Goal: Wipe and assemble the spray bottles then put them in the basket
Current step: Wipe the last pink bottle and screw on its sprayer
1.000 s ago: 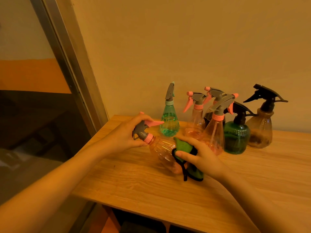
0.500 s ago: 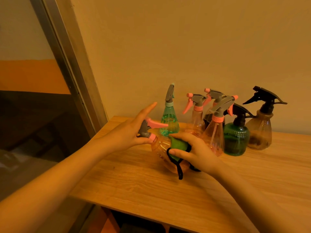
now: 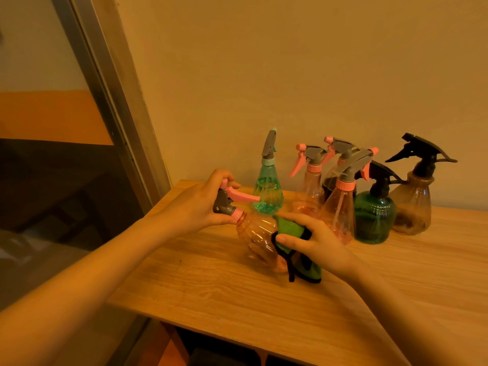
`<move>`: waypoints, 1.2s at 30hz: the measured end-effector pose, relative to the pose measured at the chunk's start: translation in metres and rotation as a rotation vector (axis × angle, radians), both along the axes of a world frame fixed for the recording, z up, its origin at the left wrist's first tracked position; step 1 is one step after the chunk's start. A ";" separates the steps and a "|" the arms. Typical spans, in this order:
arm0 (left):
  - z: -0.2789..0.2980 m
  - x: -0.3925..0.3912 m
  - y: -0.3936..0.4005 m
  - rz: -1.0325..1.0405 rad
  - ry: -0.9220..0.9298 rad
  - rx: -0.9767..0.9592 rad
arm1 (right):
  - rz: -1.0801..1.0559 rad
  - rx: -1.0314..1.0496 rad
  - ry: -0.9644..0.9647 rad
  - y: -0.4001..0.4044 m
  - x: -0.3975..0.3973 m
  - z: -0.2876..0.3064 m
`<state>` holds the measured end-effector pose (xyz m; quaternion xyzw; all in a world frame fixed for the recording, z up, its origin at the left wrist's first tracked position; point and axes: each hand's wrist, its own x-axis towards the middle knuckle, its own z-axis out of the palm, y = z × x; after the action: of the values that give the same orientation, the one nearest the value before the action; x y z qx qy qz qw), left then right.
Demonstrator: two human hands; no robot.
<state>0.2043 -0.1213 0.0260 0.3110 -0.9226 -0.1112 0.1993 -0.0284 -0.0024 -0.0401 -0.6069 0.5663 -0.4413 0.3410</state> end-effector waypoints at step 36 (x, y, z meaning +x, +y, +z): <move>-0.024 0.005 0.007 -0.105 0.150 -0.318 | -0.081 -0.097 0.083 0.026 0.011 -0.003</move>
<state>0.2098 -0.1146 0.0022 0.2178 -0.9260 0.0029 0.3083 -0.0178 0.0234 -0.0428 -0.6170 0.5820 -0.4562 0.2693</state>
